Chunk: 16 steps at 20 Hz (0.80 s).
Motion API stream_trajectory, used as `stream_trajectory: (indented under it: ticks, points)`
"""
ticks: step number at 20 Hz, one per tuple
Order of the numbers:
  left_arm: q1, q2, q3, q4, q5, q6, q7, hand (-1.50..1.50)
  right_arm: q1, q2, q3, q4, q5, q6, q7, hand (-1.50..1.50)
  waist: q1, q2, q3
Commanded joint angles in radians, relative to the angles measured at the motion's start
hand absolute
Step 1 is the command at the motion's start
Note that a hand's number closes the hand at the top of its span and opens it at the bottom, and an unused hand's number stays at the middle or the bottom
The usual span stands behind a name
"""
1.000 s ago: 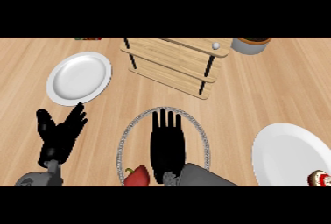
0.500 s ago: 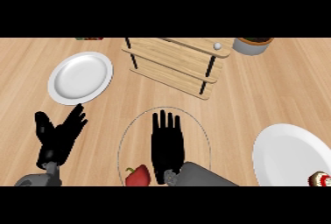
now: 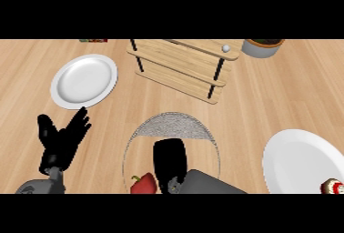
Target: Pick the lemon from the placemat and place it in the tiered shelf
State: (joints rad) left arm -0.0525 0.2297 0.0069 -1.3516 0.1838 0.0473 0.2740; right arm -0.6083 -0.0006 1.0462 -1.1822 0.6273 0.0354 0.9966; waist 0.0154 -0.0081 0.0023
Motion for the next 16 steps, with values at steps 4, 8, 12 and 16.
stream_trajectory:
  ticks: [4, 8, 12, 16]
  points:
    - [0.028, -0.009, -0.001, -0.022, 0.001, -0.029, 0.017, 0.00, -0.017, 0.000, 0.097, -0.024, 0.023, -0.145, -0.020, 1.50, 0.002, 0.009, -0.002]
    - [-0.013, -0.007, -0.004, 0.005, 0.002, -0.035, 0.015, 0.00, -0.096, 0.000, -0.088, -0.017, -0.097, -0.292, 0.146, 1.50, 0.039, 0.017, -0.002]
    - [-0.029, -0.022, -0.030, -0.007, -0.008, -0.031, 0.038, 0.00, -0.181, 0.000, -0.190, -0.016, -0.100, -0.445, 0.219, 1.50, 0.071, 0.014, -0.001]
    - [-0.038, -0.019, -0.038, 0.019, -0.015, -0.047, 0.027, 0.00, -0.359, 0.000, -0.218, -0.011, -0.038, -0.495, 0.300, 1.50, 0.079, 0.005, -0.005]
